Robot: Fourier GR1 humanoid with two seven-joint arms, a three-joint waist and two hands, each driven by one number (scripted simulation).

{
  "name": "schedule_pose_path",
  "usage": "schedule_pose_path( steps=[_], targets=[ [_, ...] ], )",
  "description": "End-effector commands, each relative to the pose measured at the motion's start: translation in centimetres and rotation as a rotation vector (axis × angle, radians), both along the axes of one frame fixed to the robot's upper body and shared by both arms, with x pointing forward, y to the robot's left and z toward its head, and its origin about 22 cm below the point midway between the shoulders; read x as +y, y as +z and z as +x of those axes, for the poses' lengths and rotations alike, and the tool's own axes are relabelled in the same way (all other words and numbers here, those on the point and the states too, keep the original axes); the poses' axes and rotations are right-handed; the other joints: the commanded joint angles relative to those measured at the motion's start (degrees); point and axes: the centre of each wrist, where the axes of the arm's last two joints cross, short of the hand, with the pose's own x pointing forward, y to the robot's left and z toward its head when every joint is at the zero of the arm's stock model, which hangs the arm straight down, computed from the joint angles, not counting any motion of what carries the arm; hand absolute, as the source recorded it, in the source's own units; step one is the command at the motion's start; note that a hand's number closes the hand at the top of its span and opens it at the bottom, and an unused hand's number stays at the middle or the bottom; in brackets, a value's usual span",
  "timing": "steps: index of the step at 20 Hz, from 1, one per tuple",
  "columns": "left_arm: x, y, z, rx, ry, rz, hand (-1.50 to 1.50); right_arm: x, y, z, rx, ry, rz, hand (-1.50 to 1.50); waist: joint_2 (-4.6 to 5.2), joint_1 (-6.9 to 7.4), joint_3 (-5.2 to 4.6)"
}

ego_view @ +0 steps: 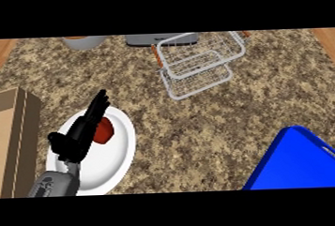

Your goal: Pick the cupcake from the tray and place it in the tiered basket

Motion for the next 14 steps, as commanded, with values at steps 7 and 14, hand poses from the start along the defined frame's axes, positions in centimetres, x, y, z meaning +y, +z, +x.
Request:
schedule_pose_path(
  steps=[7, 14],
  targets=[
    [-2.7, 0.7, 0.6, -0.025, -0.140, 0.003, 0.00, 0.3, 4.0, 7.6, -0.038, 0.816, -0.174, 1.50, 2.32, 11.29, 0.86],
    [-3.4, 1.2, 1.3, -0.019, -0.145, -0.005, 0.00, -1.3, 8.6, 12.4, -0.366, 1.221, -0.036, 1.50, 1.64, 8.51, 1.09]
  ],
)
